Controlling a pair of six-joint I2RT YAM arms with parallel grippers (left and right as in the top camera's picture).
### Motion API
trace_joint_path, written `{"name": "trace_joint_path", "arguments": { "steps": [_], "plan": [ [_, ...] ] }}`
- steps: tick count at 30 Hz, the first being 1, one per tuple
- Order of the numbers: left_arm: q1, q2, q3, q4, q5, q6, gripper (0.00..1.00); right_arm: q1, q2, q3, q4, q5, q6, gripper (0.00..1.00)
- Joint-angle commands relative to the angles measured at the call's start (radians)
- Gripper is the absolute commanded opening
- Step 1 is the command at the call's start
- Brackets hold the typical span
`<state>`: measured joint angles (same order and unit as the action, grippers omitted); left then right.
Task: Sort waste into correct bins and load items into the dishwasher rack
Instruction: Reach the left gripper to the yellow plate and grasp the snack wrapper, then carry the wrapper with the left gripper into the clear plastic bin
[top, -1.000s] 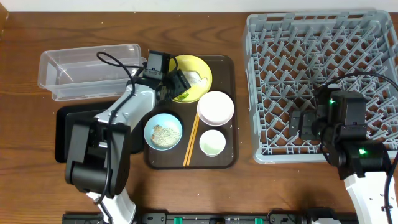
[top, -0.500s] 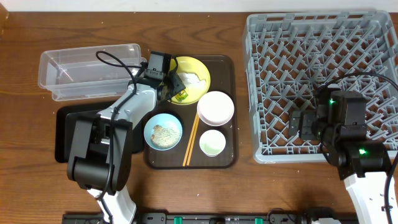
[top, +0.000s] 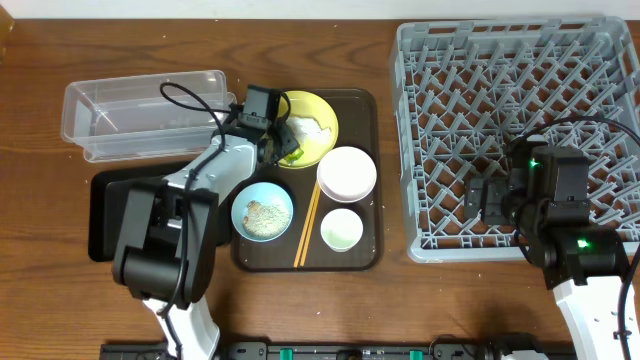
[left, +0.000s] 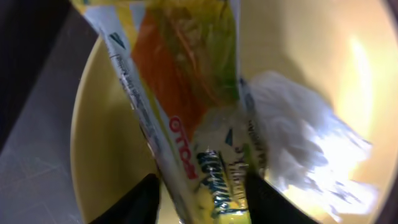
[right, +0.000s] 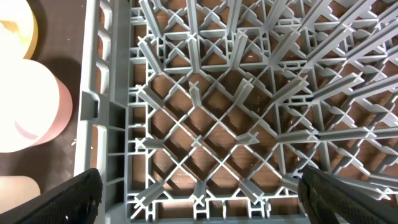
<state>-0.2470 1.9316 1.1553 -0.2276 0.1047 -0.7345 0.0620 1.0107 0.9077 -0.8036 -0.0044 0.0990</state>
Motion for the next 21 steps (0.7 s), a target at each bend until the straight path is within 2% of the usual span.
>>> {"name": "trace_joint_path", "arguments": {
  "steps": [1,6,9,16,21],
  "plan": [
    [-0.001,0.014,0.006,-0.002,-0.019,-0.004,0.36,-0.005,-0.003,0.019,-0.002,-0.004,0.009,0.99],
    [-0.001,-0.006,0.006,-0.002,-0.019,-0.003,0.14,-0.005,-0.003,0.019,-0.002,-0.004,0.009,0.99],
    [0.001,-0.042,0.006,-0.003,-0.020,0.001,0.07,-0.005,-0.003,0.019,-0.002,-0.004,0.009,0.99],
    [0.003,-0.192,0.006,-0.027,-0.030,0.027,0.06,-0.005,-0.003,0.019,-0.002,-0.004,0.009,0.99],
    [0.018,-0.295,0.006,-0.040,-0.107,0.027,0.06,-0.005,-0.003,0.019,-0.002,-0.004,0.009,0.99]
  ]
}}
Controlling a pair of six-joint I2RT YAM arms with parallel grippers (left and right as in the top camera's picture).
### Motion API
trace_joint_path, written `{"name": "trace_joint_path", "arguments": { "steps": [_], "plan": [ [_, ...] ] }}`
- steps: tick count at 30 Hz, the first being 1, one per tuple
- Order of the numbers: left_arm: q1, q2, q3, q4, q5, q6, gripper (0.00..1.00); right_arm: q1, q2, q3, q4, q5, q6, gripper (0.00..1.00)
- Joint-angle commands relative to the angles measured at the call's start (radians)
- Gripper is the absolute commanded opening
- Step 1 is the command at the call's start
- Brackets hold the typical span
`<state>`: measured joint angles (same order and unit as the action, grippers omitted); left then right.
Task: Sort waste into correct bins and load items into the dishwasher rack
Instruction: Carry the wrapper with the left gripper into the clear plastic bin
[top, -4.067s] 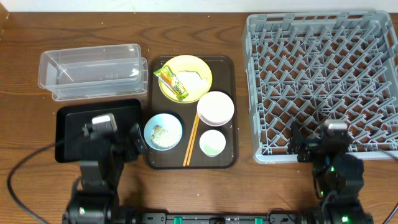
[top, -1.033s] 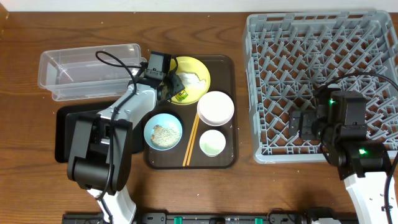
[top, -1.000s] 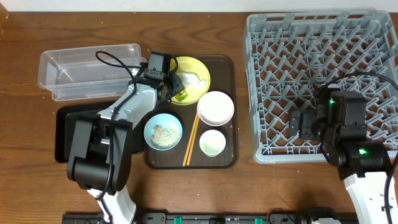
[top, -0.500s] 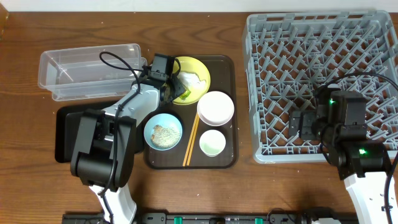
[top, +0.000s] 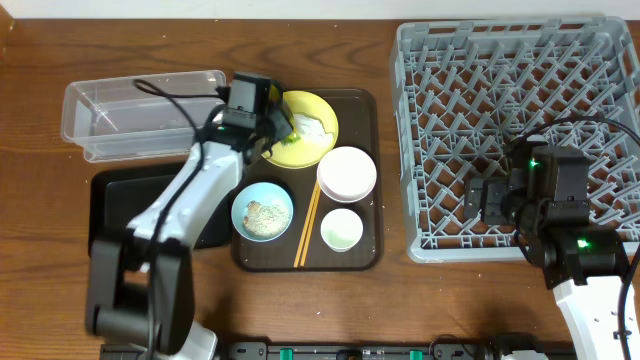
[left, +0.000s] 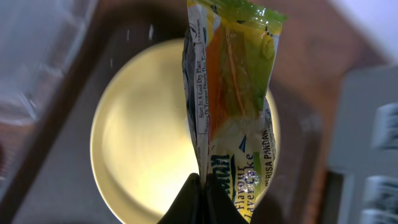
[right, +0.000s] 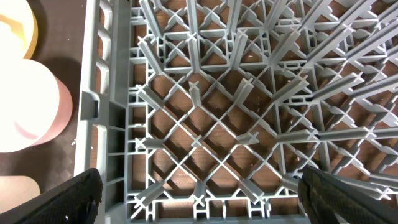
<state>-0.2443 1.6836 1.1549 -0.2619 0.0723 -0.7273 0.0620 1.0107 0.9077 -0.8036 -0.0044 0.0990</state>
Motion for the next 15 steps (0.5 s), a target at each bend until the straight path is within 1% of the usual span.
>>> {"name": "trace_joint_path", "arguments": {
  "steps": [1,5,11,15],
  "plan": [
    [0.023,-0.060,0.006,-0.005,-0.098,0.019,0.06,-0.005,-0.003,0.019,-0.001,-0.004,0.009,0.99],
    [0.092,-0.090,0.006,0.004,-0.174,0.018,0.06,-0.005,-0.003,0.019,-0.002,-0.004,0.009,0.99],
    [0.241,-0.085,0.006,0.043,-0.175,-0.036,0.06,-0.005,-0.003,0.019,-0.002,-0.004,0.009,0.99],
    [0.317,-0.072,0.006,0.088,-0.174,-0.038,0.06,-0.005,-0.003,0.019,-0.002,-0.004,0.009,0.99]
  ]
}}
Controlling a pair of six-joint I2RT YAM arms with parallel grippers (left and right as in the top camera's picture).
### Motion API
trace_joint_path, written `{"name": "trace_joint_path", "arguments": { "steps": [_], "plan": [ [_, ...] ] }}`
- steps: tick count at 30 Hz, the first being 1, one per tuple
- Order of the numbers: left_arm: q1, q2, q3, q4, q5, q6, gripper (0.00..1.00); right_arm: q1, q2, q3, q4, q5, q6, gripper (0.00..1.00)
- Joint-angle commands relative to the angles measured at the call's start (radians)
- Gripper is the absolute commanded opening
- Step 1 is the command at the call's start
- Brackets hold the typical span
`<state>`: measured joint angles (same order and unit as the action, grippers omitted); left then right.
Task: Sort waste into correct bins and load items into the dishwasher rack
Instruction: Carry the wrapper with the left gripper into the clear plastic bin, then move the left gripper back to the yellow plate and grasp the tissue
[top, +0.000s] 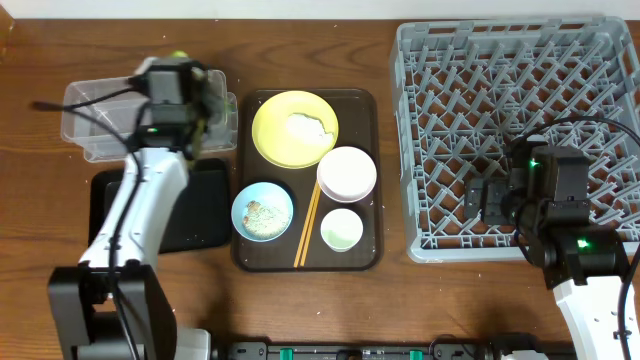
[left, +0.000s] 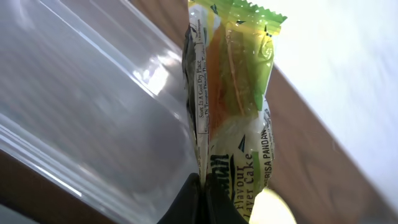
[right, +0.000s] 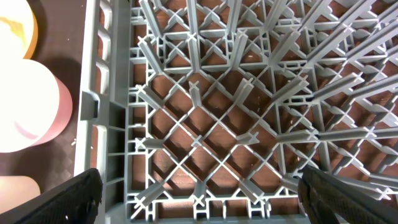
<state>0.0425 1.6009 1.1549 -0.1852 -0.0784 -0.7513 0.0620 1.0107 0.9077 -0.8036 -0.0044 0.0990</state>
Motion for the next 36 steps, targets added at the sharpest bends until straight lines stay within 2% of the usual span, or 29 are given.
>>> {"name": "trace_joint_path", "arguments": {
  "steps": [1,3,4,5,6,8,14,17,20,24,27,36],
  "plan": [
    [0.043,0.013,0.006,0.015,-0.024,-0.014,0.06,-0.005,-0.003,0.019,-0.002,-0.004,0.009,0.99],
    [0.057,0.017,0.006,0.013,-0.024,-0.013,0.08,-0.005,-0.003,0.019,-0.002,-0.004,0.009,0.99],
    [0.060,0.017,0.006,0.010,-0.024,-0.013,0.17,-0.005,-0.003,0.019,-0.001,-0.004,0.009,0.99],
    [0.060,0.017,0.006,0.008,-0.024,-0.008,0.32,-0.005,-0.003,0.019,0.000,-0.004,0.009,0.99],
    [0.060,0.017,0.006,0.008,-0.024,-0.005,0.42,-0.005,-0.003,0.019,0.000,-0.004,0.009,0.99],
    [0.060,0.017,0.006,0.008,-0.022,-0.005,0.50,-0.005,-0.003,0.019,-0.001,-0.004,0.009,0.99],
    [0.039,0.017,0.006,0.009,0.112,0.010,0.50,-0.005,-0.003,0.019,-0.002,-0.004,0.009,0.99],
    [-0.014,0.018,0.006,0.010,0.180,0.102,0.51,-0.005,-0.003,0.019,-0.001,-0.004,0.009,0.99],
    [-0.095,0.031,0.006,0.006,0.183,0.169,0.55,-0.005,-0.003,0.019,-0.001,-0.005,0.009,0.99],
    [-0.195,0.081,0.006,0.026,0.182,0.174,0.59,-0.005,-0.003,0.019,-0.002,-0.005,0.009,0.99],
    [-0.259,0.152,0.006,0.073,0.183,0.171,0.66,-0.005,-0.003,0.019,-0.002,-0.006,0.009,0.99],
    [-0.327,0.333,0.006,0.180,0.183,0.172,0.72,-0.005,-0.003,0.019,-0.010,-0.008,0.009,0.99]
  ]
}}
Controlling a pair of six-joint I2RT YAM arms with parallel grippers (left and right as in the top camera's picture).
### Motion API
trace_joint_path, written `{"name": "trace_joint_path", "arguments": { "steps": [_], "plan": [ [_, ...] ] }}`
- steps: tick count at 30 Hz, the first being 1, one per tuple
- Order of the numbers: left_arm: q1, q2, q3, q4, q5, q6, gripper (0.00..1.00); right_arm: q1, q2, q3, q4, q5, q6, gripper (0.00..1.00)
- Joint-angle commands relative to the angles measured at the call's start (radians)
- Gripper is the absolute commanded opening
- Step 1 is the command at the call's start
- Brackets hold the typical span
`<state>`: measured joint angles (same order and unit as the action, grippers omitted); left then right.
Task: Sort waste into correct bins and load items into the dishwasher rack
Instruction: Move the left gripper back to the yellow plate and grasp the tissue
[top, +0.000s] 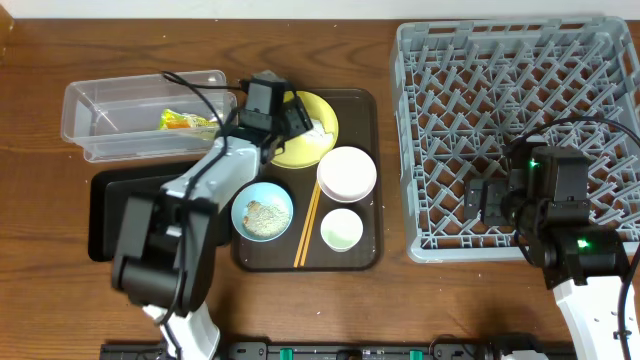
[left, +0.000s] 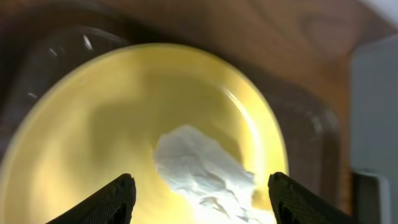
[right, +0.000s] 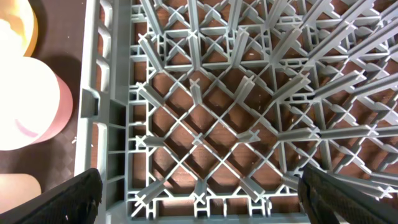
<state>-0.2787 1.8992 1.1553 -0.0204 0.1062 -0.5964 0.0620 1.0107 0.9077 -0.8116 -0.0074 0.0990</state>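
Observation:
A green and orange snack wrapper (top: 184, 121) lies inside the clear plastic bin (top: 100, 100) at the back left. My left gripper (top: 288, 118) hangs open over the yellow plate (top: 306, 152), empty. In the left wrist view the open gripper (left: 202, 202) has a crumpled white tissue (left: 202, 165) on the plate (left: 93, 124) between its fingertips. My right gripper (right: 202, 199) stands open and empty above the front left of the grey dishwasher rack (top: 520, 90).
The brown tray (top: 370, 255) also carries a white bowl (top: 347, 172), a small pale cup (top: 342, 230), a blue bowl with food scraps (top: 263, 212) and chopsticks (top: 308, 225). A black tray (top: 105, 215) lies at the front left.
The left gripper held the wrapper over the clear bin; now the wrapper lies in the bin and the gripper is open over the yellow plate. The right arm has not moved.
My left gripper was open around the wrapper on the yellow plate. Then it was shut on the wrapper above the plate, then holding it over the clear bin. Now the wrapper rests in the bin and the gripper is back over the plate, open.

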Motion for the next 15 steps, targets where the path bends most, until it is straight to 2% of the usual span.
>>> {"name": "trace_joint_path", "arguments": {
  "steps": [1,10,12,13,15],
  "plan": [
    [-0.008,0.047,0.006,0.019,-0.001,0.017,0.71,-0.005,-0.003,0.019,-0.002,-0.005,0.009,0.99],
    [-0.027,0.124,0.006,0.091,-0.002,0.017,0.70,-0.005,-0.003,0.019,-0.004,-0.005,0.009,0.99],
    [-0.031,0.127,0.006,0.094,-0.002,0.017,0.65,-0.005,-0.003,0.019,-0.008,-0.005,0.009,0.99],
    [-0.032,0.127,0.005,0.095,-0.002,0.017,0.59,-0.005,-0.003,0.019,-0.008,-0.005,0.009,0.99],
    [-0.032,0.127,0.006,0.098,-0.002,0.017,0.40,-0.005,-0.003,0.019,-0.008,-0.005,0.009,0.99]
  ]
}}
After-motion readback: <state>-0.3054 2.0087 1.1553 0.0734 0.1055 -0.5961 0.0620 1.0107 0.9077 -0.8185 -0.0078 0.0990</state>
